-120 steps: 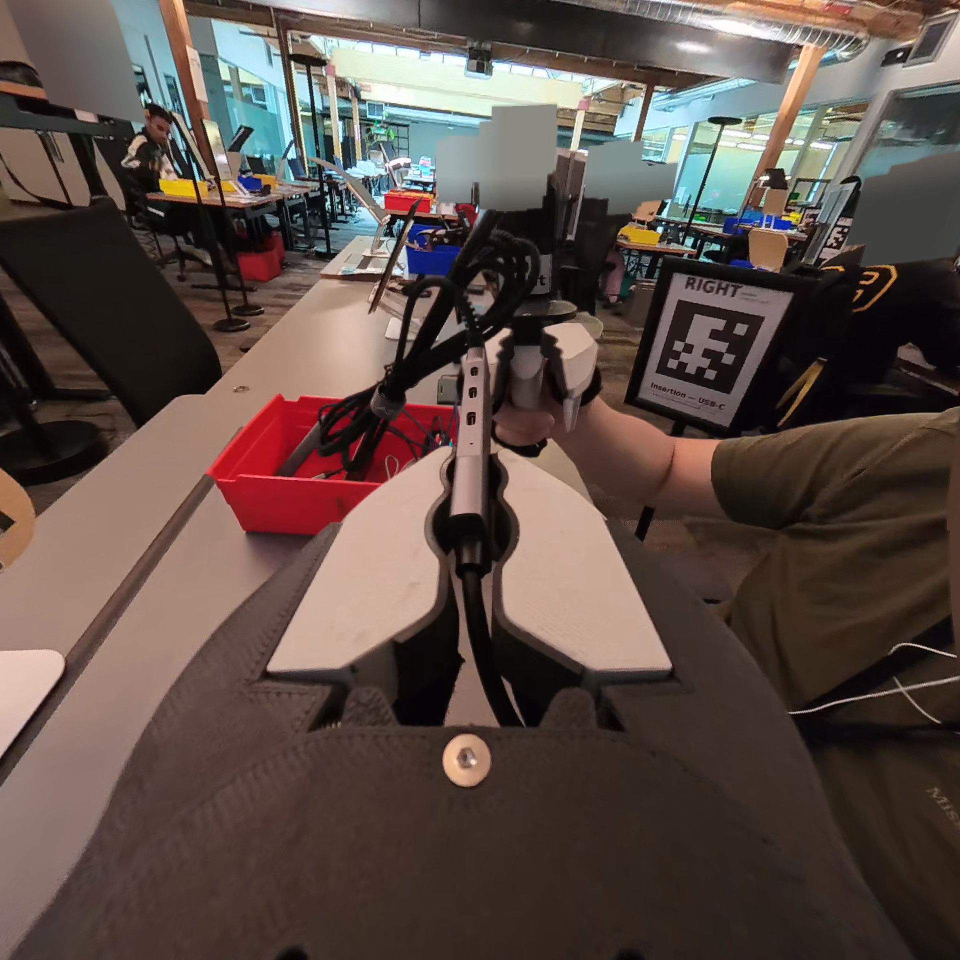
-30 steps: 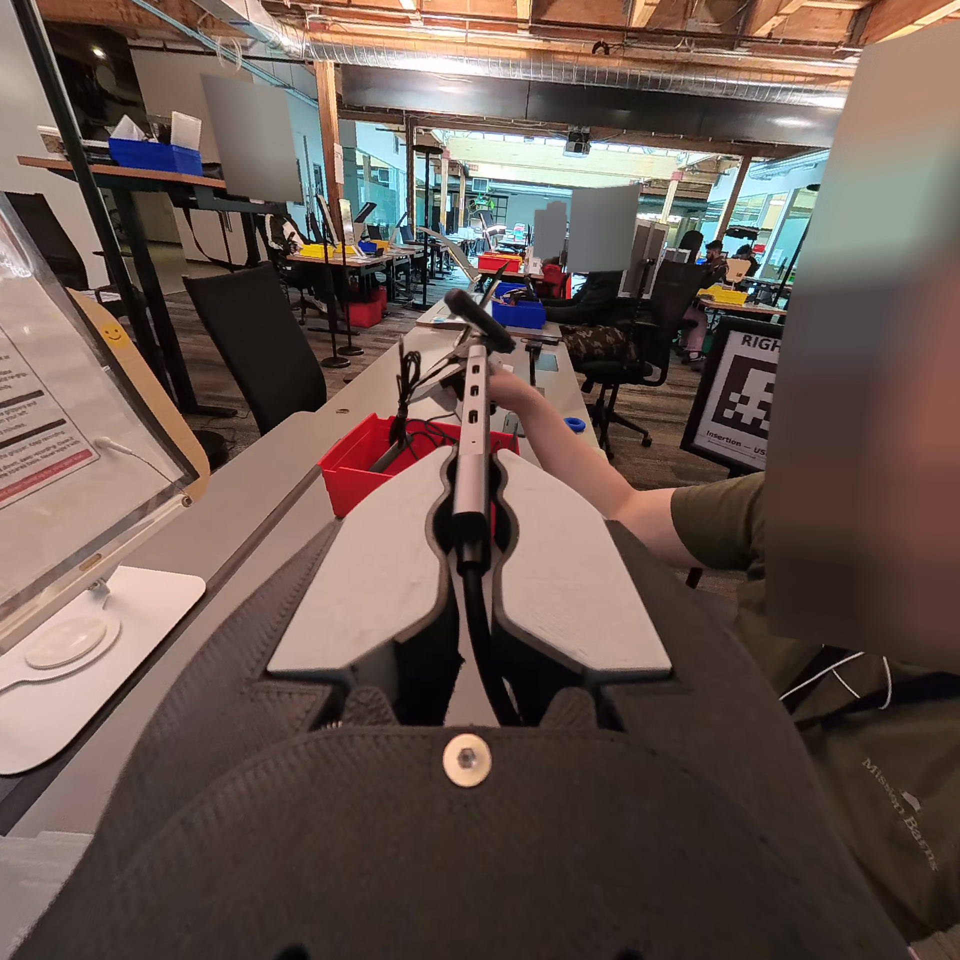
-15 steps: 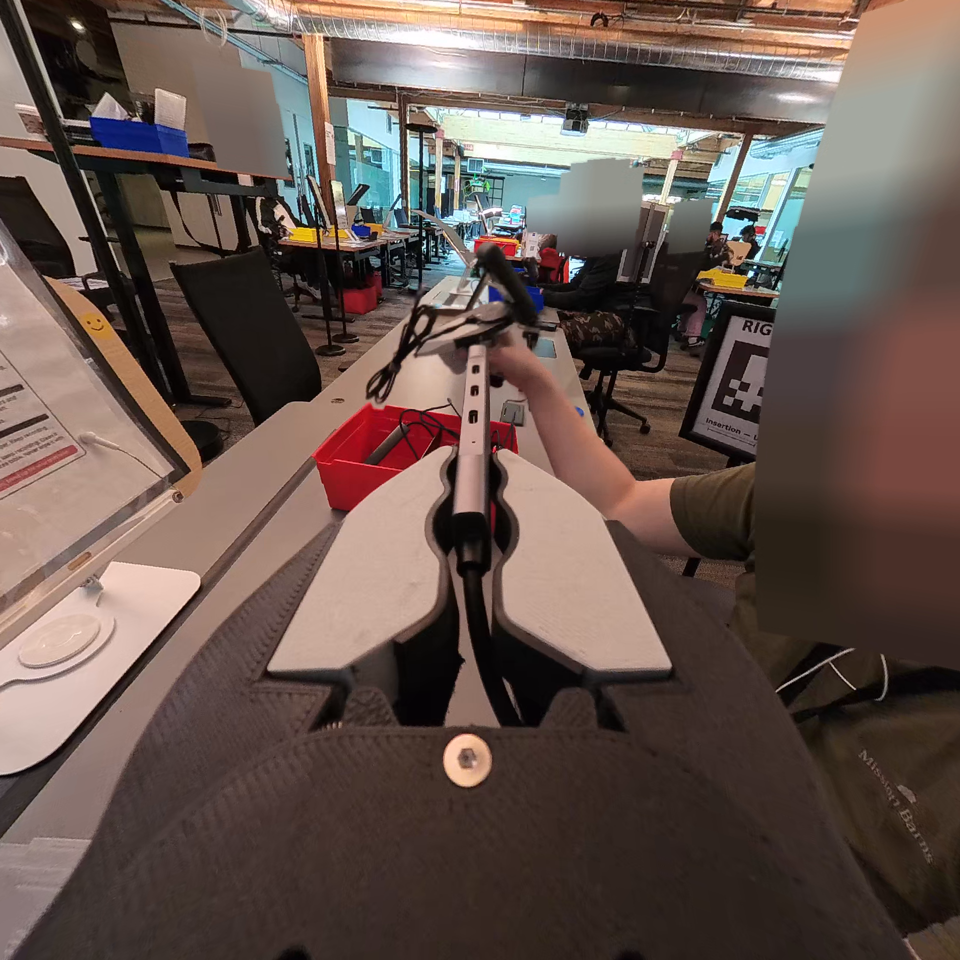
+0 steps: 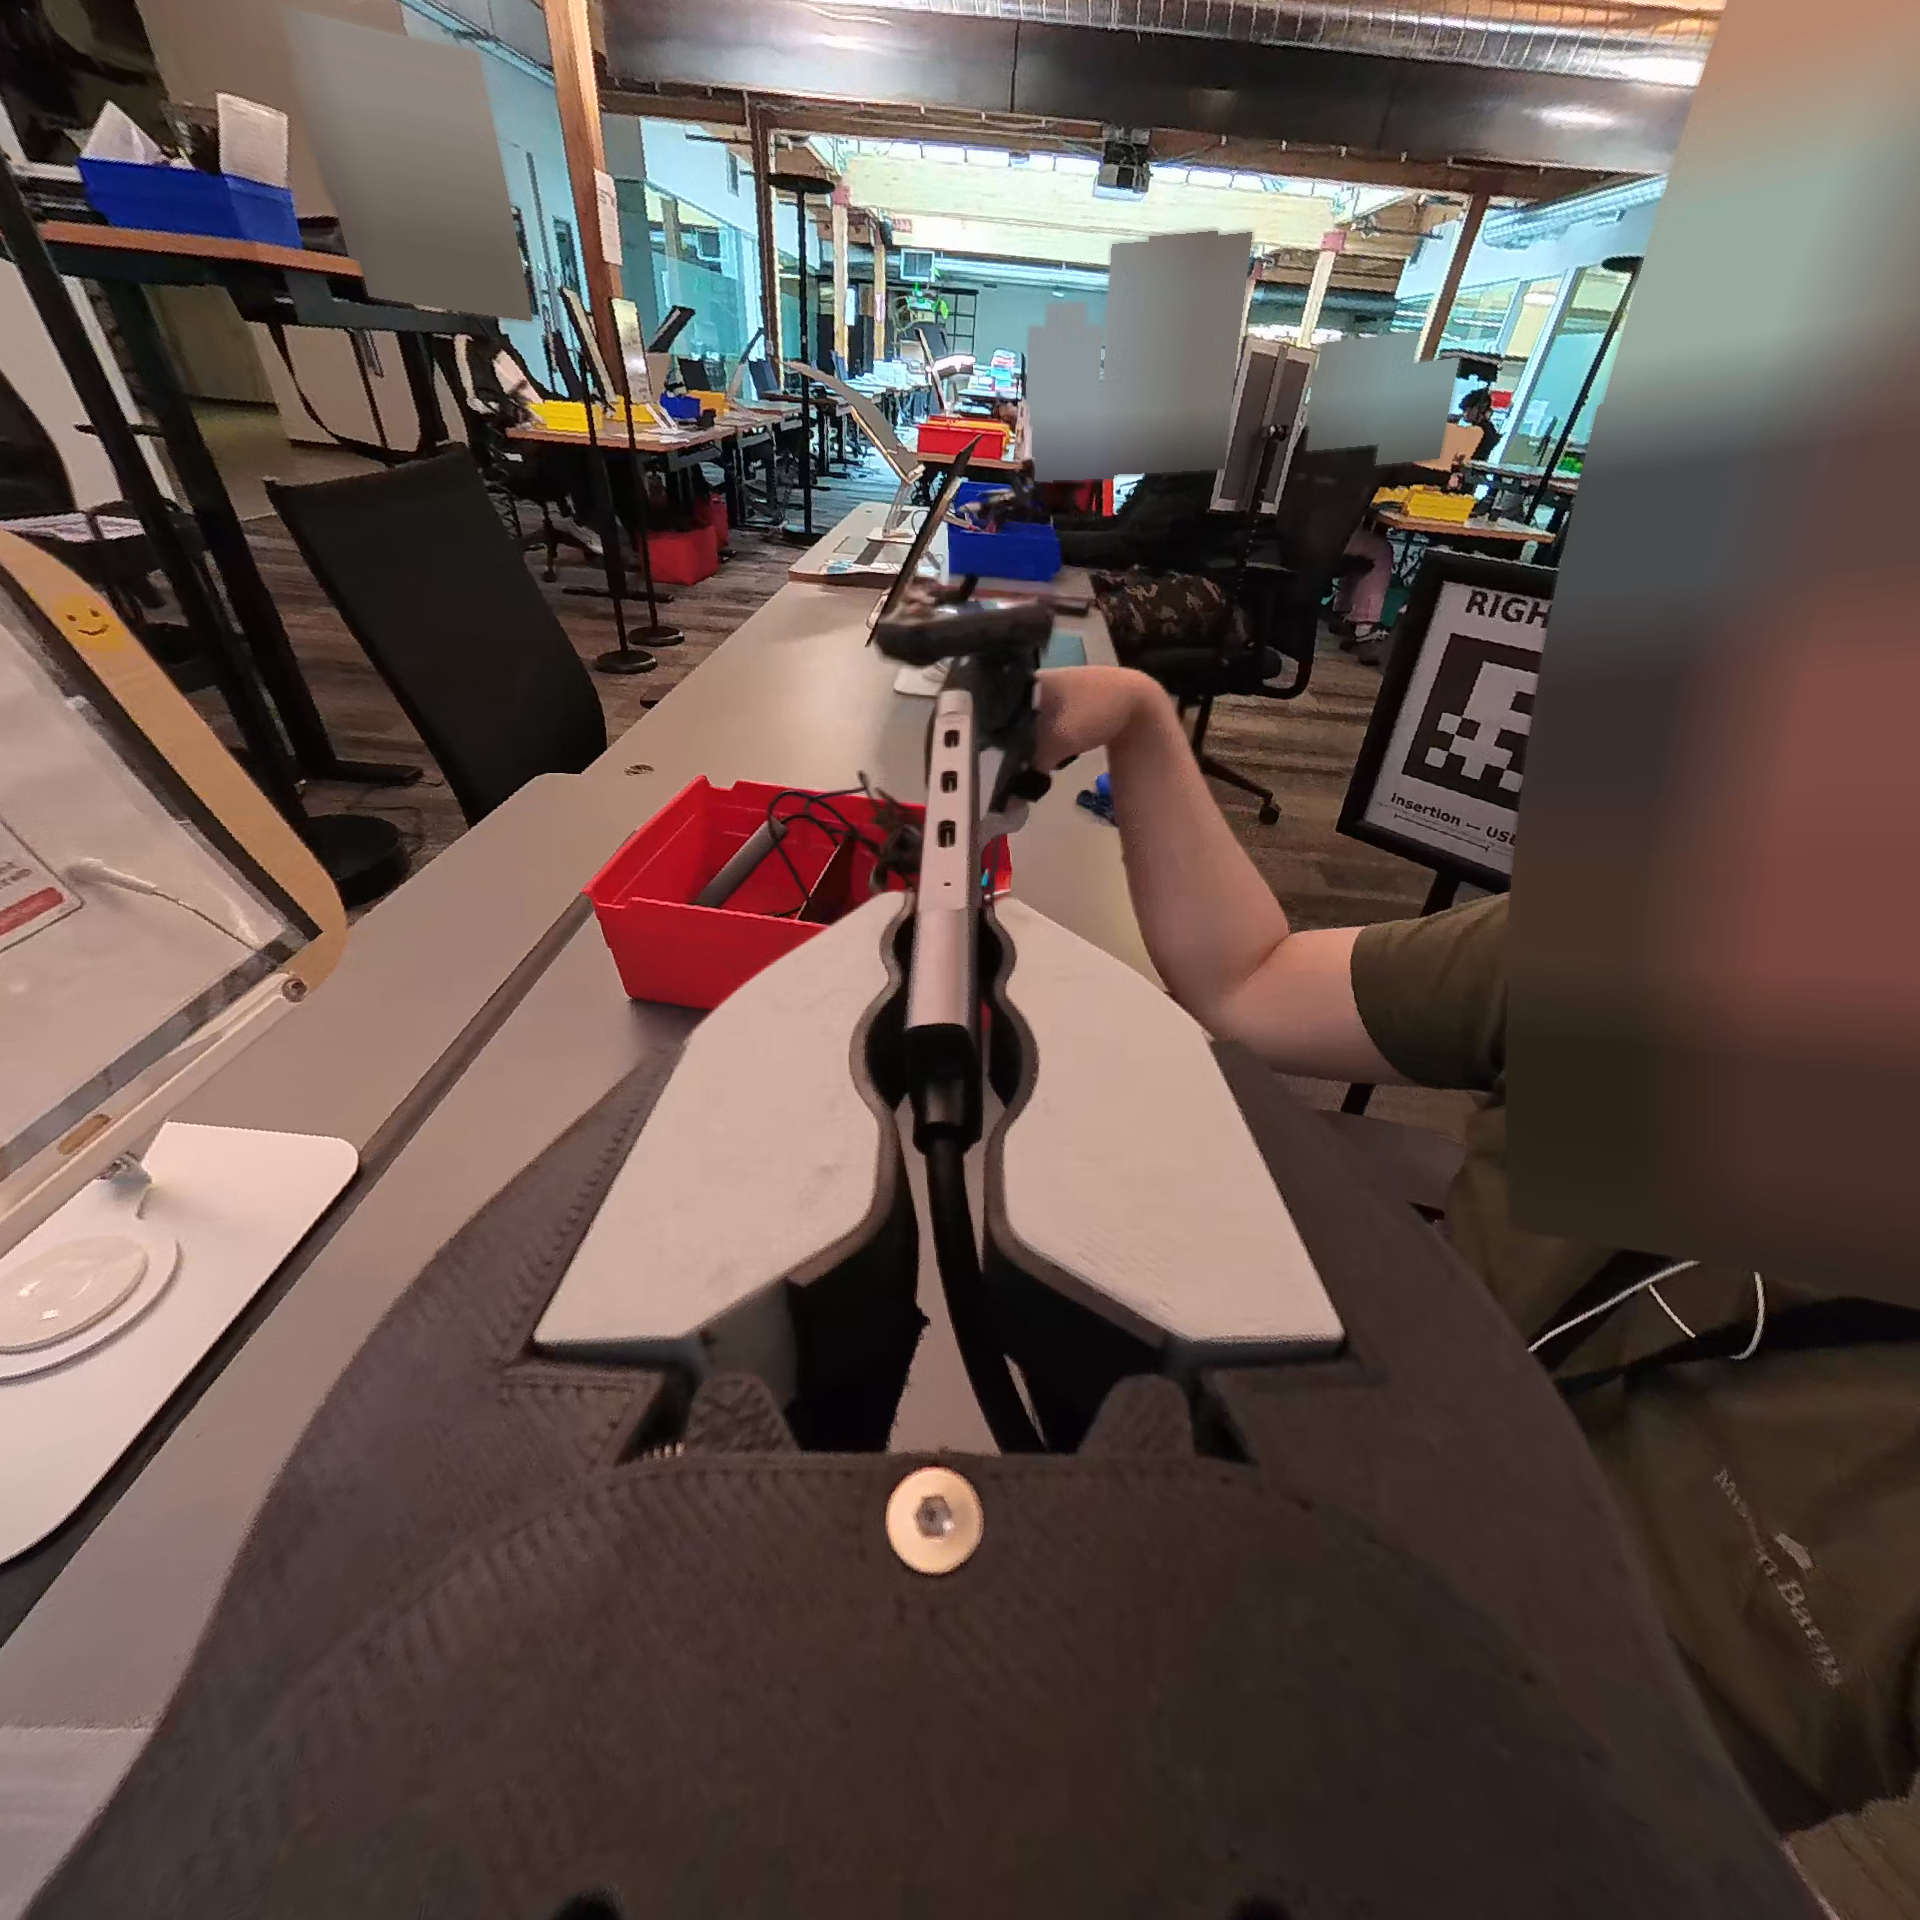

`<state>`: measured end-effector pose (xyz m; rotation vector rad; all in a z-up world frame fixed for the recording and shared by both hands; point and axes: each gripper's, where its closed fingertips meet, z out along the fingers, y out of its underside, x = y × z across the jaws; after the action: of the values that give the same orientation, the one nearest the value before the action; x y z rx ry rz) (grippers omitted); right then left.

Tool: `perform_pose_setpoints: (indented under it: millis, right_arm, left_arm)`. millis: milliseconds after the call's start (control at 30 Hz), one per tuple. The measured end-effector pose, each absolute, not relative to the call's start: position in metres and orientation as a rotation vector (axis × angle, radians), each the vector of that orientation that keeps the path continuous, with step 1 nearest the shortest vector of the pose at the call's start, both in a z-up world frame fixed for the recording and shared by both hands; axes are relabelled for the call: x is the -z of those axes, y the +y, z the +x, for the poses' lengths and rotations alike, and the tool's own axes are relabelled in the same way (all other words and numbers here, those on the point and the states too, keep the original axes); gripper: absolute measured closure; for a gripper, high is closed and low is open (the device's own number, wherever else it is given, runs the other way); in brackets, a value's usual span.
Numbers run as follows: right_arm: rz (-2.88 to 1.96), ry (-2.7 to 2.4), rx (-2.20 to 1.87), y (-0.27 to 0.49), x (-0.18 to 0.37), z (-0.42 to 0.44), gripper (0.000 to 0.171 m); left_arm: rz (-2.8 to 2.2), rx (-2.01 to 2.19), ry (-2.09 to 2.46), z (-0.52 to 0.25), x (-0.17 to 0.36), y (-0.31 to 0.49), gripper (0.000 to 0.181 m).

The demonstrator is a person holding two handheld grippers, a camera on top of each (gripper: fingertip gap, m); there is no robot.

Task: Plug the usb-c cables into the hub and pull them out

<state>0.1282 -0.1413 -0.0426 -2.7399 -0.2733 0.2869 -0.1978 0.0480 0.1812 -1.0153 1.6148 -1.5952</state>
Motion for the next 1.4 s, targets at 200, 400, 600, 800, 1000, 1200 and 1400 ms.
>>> perform_pose_setpoints:
  millis: [200,400,600,800,1000,1200,1400]
  right_arm:
    - [-2.849,-0.278,-0.546,-0.132,0.087,0.131,0.162]
    - [-2.914,-0.248,-0.594,-0.129,0.107,0.134,0.161]
    - [-2.81,-0.272,-0.745,-0.122,0.096,0.121,0.155]
    - [-2.526,-0.25,-0.565,-0.116,0.037,0.131,0.121]
    - [-2.049,-0.503,-0.167,-0.065,-0.072,0.087,0.121]
    - [-1.473,-0.738,-0.409,-0.039,-0.149,-0.052,0.136]
    - [-1.75,-0.83,-0.484,-0.017,-0.093,-0.08,0.135]
  left_arm:
    - [-1.031,1.605,1.708,-0.175,-0.168,0.032,0.173]
    - [-1.058,1.603,1.787,-0.151,-0.153,0.018,0.173]
    - [-1.075,1.596,1.838,-0.139,-0.142,0.009,0.173]
    - [-1.089,1.602,1.861,-0.133,-0.137,0.006,0.173]
    - [-1.118,1.551,1.95,-0.12,-0.118,-0.005,0.173]
    - [-1.144,1.388,2.095,-0.103,-0.086,-0.019,0.173]
    - [-1.125,1.313,2.127,-0.092,-0.074,-0.027,0.173]
